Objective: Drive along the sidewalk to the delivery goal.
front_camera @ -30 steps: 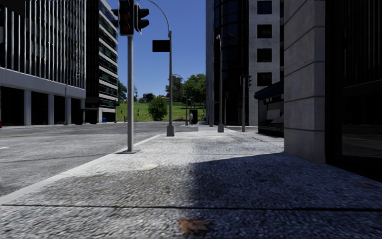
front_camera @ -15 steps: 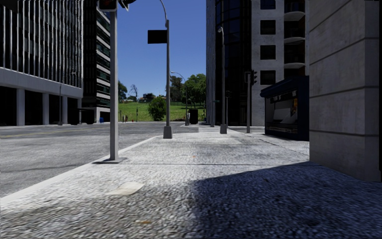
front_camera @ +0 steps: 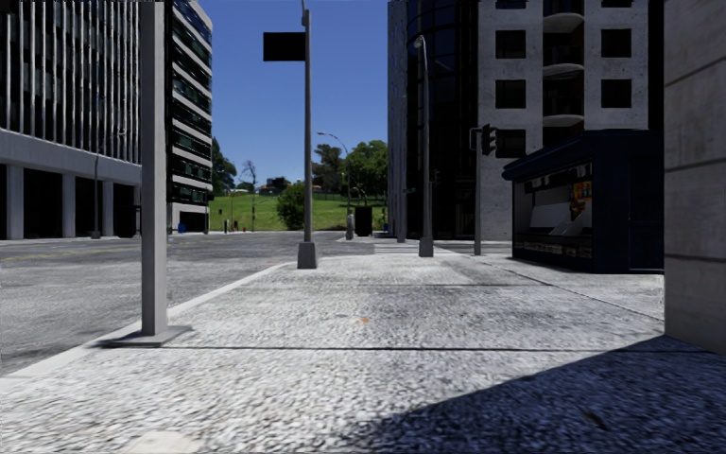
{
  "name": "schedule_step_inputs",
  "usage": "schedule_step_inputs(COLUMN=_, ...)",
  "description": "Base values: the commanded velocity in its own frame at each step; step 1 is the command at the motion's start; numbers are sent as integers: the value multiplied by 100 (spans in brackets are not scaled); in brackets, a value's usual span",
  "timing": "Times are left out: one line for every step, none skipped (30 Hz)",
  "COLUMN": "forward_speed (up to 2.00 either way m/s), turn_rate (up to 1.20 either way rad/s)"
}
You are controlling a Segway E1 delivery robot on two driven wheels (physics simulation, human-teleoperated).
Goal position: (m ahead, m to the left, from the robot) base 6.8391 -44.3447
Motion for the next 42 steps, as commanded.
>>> schedule_step_inputs(forward_speed=200, turn_rate=-36)
schedule_step_inputs(forward_speed=200, turn_rate=-42)
schedule_step_inputs(forward_speed=200, turn_rate=-45)
schedule_step_inputs(forward_speed=200, turn_rate=-48)
schedule_step_inputs(forward_speed=200, turn_rate=-48)
schedule_step_inputs(forward_speed=200, turn_rate=-49)
schedule_step_inputs(forward_speed=200, turn_rate=-50)
schedule_step_inputs(forward_speed=200, turn_rate=-50)
schedule_step_inputs(forward_speed=200, turn_rate=-51)
schedule_step_inputs(forward_speed=200, turn_rate=-51)
schedule_step_inputs(forward_speed=200, turn_rate=-52)
schedule_step_inputs(forward_speed=200, turn_rate=-52)
schedule_step_inputs(forward_speed=200, turn_rate=-52)
schedule_step_inputs(forward_speed=200, turn_rate=-52)
schedule_step_inputs(forward_speed=200, turn_rate=-55)
schedule_step_inputs(forward_speed=200, turn_rate=-55)
schedule_step_inputs(forward_speed=200, turn_rate=-59)
schedule_step_inputs(forward_speed=200, turn_rate=-60)
schedule_step_inputs(forward_speed=200, turn_rate=-60)
schedule_step_inputs(forward_speed=200, turn_rate=-60)
schedule_step_inputs(forward_speed=200, turn_rate=-61)
schedule_step_inputs(forward_speed=200, turn_rate=-61)
schedule_step_inputs(forward_speed=200, turn_rate=-61)
schedule_step_inputs(forward_speed=200, turn_rate=-61)
schedule_step_inputs(forward_speed=200, turn_rate=-63)
schedule_step_inputs(forward_speed=200, turn_rate=-67)
schedule_step_inputs(forward_speed=200, turn_rate=-67)
schedule_step_inputs(forward_speed=200, turn_rate=-68)
schedule_step_inputs(forward_speed=200, turn_rate=-68)
schedule_step_inputs(forward_speed=200, turn_rate=-68)
schedule_step_inputs(forward_speed=200, turn_rate=-68)
schedule_step_inputs(forward_speed=200, turn_rate=-68)
schedule_step_inputs(forward_speed=200, turn_rate=-68)
schedule_step_inputs(forward_speed=200, turn_rate=-68)
schedule_step_inputs(forward_speed=200, turn_rate=-68)
schedule_step_inputs(forward_speed=200, turn_rate=-68)
schedule_step_inputs(forward_speed=200, turn_rate=-68)
schedule_step_inputs(forward_speed=200, turn_rate=-69)
schedule_step_inputs(forward_speed=200, turn_rate=-69)
schedule_step_inputs(forward_speed=200, turn_rate=-69)
schedule_step_inputs(forward_speed=200, turn_rate=-69)
schedule_step_inputs(forward_speed=200, turn_rate=-69)
